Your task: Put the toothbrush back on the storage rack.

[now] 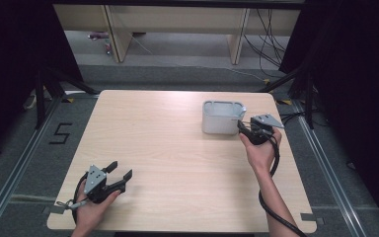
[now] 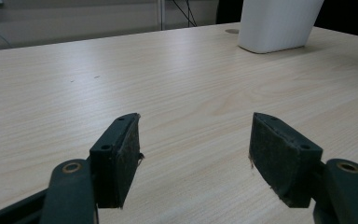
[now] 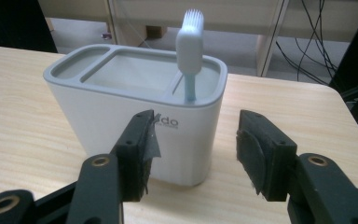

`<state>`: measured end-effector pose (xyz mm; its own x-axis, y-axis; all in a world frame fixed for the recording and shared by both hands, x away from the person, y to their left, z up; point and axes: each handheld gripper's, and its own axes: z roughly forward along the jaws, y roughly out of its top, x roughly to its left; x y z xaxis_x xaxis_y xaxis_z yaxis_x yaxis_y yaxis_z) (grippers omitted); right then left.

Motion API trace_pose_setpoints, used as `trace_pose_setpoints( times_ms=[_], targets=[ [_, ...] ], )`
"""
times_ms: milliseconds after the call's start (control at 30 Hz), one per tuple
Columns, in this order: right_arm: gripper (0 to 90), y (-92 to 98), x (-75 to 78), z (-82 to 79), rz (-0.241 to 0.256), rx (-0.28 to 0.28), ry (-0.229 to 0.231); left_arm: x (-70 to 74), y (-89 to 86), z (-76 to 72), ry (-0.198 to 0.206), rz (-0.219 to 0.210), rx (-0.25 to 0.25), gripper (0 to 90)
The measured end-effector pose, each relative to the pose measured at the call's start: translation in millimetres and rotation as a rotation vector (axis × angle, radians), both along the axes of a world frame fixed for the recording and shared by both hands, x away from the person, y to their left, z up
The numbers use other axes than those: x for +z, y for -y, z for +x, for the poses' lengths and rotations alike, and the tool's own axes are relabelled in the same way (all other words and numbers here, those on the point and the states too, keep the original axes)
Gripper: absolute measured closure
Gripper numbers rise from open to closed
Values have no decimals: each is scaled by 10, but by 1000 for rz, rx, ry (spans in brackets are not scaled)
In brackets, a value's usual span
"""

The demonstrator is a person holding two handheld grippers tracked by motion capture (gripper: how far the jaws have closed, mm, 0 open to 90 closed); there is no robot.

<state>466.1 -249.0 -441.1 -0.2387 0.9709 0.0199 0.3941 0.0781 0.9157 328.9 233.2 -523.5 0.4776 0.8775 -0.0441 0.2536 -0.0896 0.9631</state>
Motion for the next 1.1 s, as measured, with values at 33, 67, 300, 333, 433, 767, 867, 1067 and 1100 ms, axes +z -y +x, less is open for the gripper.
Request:
trace_pose_setpoints(
  times_ms=[33, 67, 300, 333, 433, 767, 867, 1067, 1100],
  targets=[
    [475, 15, -8, -8, -9, 7, 7, 0, 0, 0, 0, 0, 0, 329],
    [474, 6, -4, -42, 18, -6, -18, 0, 0, 0, 0, 0, 1, 329],
    [472, 66, -21, -147, 7, -4, -30, 8, 0, -9, -7, 12, 4, 330],
    [472, 69, -25, -155, 18, 4, -28, 1, 2, -2, 1, 3, 1, 330],
    [469, 86, -40, -200, 6, 22, -26, 8, -1, -9, -8, 13, 5, 330],
    [467, 109, -167, -421, 20, 33, -63, 7, 2, -9, -7, 13, 5, 330],
    [467, 130, -215, -475, 20, 27, -67, 8, -1, -9, -8, 12, 7, 330],
    [466, 191, -306, -583, 8, 47, -66, 7, 3, -7, -7, 13, 7, 330],
    [465, 188, -319, -619, 17, 35, -72, 7, 3, -7, -8, 13, 7, 330]
  ],
)
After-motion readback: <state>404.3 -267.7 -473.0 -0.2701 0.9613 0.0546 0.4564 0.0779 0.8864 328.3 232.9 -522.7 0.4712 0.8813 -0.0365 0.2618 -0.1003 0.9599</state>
